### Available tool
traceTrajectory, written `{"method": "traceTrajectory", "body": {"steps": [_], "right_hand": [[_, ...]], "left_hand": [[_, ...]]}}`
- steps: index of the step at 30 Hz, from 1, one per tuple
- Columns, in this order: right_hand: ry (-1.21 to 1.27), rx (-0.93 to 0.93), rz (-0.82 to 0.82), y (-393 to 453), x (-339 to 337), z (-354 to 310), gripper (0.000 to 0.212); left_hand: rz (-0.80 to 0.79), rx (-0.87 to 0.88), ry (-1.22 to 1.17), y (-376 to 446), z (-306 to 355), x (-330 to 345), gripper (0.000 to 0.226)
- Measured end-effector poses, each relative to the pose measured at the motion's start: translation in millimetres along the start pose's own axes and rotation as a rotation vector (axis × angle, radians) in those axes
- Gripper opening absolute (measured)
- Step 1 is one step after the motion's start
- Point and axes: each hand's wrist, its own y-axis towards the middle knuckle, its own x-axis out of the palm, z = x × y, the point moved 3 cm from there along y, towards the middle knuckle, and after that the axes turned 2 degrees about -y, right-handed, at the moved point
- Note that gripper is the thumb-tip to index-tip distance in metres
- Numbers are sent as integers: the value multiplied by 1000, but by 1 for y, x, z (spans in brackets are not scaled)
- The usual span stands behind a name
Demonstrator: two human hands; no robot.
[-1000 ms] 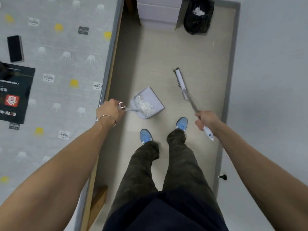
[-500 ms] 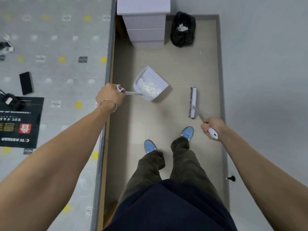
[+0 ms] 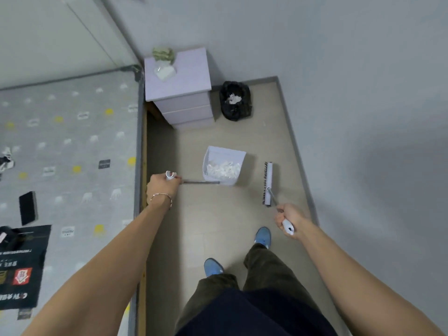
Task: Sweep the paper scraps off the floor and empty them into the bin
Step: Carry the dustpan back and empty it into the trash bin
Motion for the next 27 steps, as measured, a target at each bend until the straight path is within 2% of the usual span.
{"method": "traceTrajectory", "body": {"steps": [5,10,13,16,21,27], "right_hand": [[-30,-50,-24,5,-5,-67,24],[-63,-63,-44,8,-10,-132,14],[-22,-64,-54,7,-3,-170,14],[3,-103,-49,11,17,-217,13],[36,-93,-40,27,58,-279,24],[131,-121,76,57,123,-356,22]], "left_hand": [[24,-27,-131,10,60,35,19],[42,-16,-242,22,129,58,14],[61,-43,-294,45,163,65,29],[64,-70,-354,80,199,70,27],[52,-99,-454,144,244,79,23],[-33,-261,-575,247,300,88,19]]}}
